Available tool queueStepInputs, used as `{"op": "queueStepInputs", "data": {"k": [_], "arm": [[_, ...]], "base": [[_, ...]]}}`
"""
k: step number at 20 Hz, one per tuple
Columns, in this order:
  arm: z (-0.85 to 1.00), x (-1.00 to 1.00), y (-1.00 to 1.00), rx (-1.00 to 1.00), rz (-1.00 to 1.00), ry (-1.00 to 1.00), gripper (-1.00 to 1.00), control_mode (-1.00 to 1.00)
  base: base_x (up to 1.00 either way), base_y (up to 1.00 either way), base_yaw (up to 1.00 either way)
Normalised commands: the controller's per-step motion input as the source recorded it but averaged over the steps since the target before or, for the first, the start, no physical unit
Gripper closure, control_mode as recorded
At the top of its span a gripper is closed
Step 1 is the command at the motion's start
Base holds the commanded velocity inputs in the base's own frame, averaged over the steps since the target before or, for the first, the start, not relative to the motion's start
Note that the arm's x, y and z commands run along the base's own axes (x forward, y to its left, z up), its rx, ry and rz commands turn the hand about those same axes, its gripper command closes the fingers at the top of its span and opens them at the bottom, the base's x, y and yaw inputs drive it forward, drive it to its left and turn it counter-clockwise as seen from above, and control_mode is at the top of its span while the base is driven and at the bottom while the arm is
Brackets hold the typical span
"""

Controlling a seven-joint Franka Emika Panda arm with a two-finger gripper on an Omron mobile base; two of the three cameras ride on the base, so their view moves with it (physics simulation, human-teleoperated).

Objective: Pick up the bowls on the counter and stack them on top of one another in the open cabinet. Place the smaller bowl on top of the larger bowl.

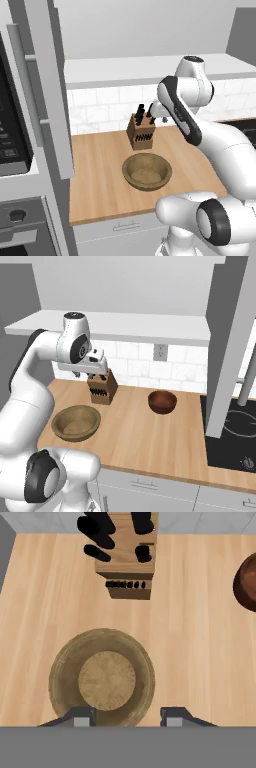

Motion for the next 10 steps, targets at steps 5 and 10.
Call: {"op": "queueStepInputs", "data": {"k": [5,10], "arm": [[0.0,-0.43,-0.14,0.0,0.0,0.0,-1.0,-1.0],[-0.02,-0.94,-0.58,0.0,-0.09,0.0,-1.0,-1.0]], "base": [[0.0,0.0,0.0],[0.0,0.0,0.0]]}}
